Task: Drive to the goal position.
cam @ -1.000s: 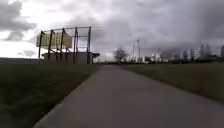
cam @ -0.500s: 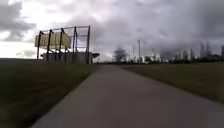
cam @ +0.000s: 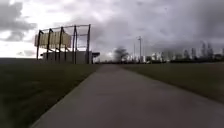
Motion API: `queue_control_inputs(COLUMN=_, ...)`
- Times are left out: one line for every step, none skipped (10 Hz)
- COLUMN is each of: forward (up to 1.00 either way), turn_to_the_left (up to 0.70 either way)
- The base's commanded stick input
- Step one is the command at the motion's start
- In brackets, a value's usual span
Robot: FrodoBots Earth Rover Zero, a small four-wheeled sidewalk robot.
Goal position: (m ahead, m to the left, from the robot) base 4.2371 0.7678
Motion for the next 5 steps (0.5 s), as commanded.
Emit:
queue_control_inputs(forward=1.00, turn_to_the_left=0.00)
queue_control_inputs(forward=1.00, turn_to_the_left=0.00)
queue_control_inputs(forward=1.00, turn_to_the_left=0.00)
queue_control_inputs(forward=1.00, turn_to_the_left=0.00)
queue_control_inputs(forward=1.00, turn_to_the_left=0.00)
